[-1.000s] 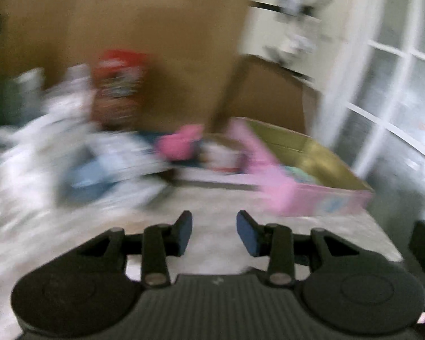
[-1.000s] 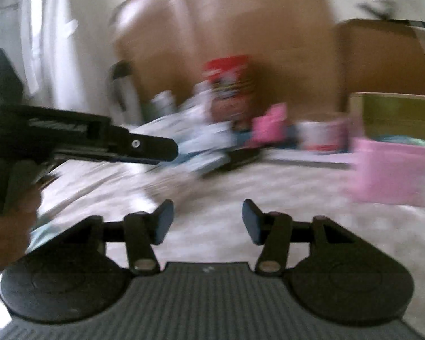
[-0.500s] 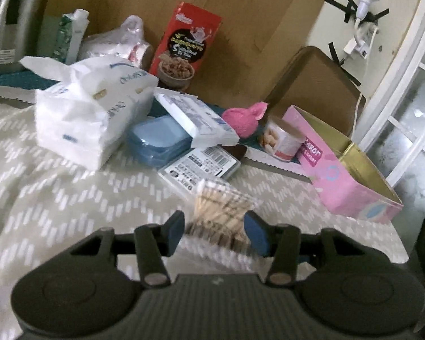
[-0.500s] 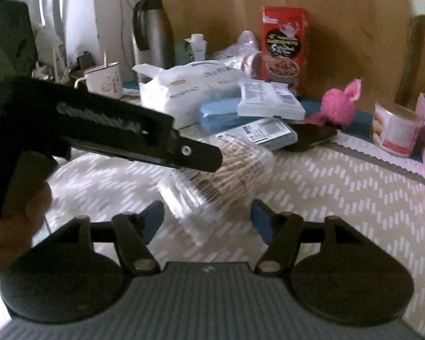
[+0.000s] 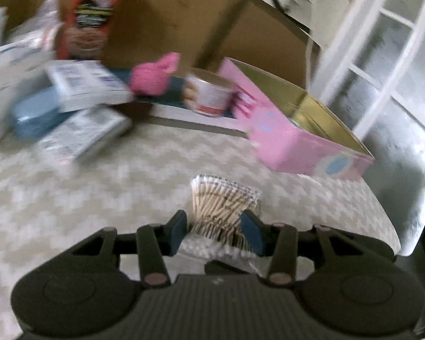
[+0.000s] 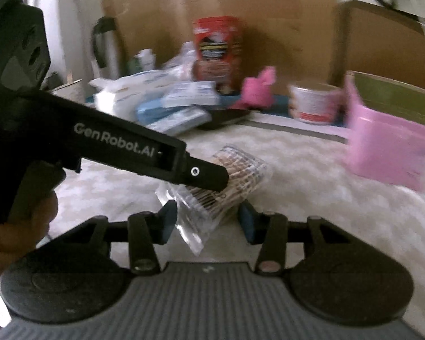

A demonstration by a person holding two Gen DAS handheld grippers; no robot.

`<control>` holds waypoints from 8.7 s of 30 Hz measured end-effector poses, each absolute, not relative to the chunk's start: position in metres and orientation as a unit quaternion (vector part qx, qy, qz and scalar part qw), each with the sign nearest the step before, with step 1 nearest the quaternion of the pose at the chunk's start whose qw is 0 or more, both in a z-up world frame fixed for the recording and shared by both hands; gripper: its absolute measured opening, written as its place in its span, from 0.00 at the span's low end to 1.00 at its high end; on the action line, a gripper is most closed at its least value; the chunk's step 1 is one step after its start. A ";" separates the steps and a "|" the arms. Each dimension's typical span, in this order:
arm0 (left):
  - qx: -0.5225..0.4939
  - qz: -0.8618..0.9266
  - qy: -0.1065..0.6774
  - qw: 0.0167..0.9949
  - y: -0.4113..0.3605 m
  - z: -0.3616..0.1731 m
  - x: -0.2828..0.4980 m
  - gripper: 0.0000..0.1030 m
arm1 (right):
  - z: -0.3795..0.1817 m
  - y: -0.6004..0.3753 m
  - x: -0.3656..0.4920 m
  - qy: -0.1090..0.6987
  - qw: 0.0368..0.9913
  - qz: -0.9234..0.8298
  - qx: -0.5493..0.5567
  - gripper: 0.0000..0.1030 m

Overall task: Organize soft objects
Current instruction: 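Grasp the clear bag of cotton swabs with the right gripper, then carry the cotton swab bag into the pink tin and release it, then move the right gripper back over the table to the white packet, then grasp the white printed packet with the right gripper, then drop the white packet into the pink tin from the right gripper, then reach to the pink plush toy and grasp it with the right gripper, then place the pink plush toy into the pink tin and release it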

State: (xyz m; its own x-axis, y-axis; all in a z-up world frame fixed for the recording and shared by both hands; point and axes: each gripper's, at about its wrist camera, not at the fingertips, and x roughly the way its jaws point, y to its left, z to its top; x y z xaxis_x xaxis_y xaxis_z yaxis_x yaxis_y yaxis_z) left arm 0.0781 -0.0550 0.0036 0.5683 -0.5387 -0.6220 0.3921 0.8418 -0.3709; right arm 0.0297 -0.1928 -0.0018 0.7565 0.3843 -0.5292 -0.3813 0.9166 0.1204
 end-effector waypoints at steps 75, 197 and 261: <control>0.017 -0.270 0.260 0.927 -0.217 0.075 0.171 0.76 | 0.031 -0.331 0.105 0.175 0.984 -0.010 0.016 0.38; 0.008 -0.063 0.316 0.946 0.001 0.004 0.088 0.59 | 0.018 -0.221 0.114 0.201 0.962 0.183 -0.007 0.33; -0.044 -0.388 0.305 0.869 -0.173 0.081 0.118 0.48 | 0.019 -0.298 0.038 0.149 0.984 0.092 -0.024 0.39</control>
State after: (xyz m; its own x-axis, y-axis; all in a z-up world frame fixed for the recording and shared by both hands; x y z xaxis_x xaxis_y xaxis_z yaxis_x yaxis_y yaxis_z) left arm 0.1175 -0.1726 0.0807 0.5131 -0.7012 -0.4950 0.6471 0.6949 -0.3137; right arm 0.0377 -0.2979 0.0188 0.9387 0.1733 -0.2981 -0.1878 0.9820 -0.0203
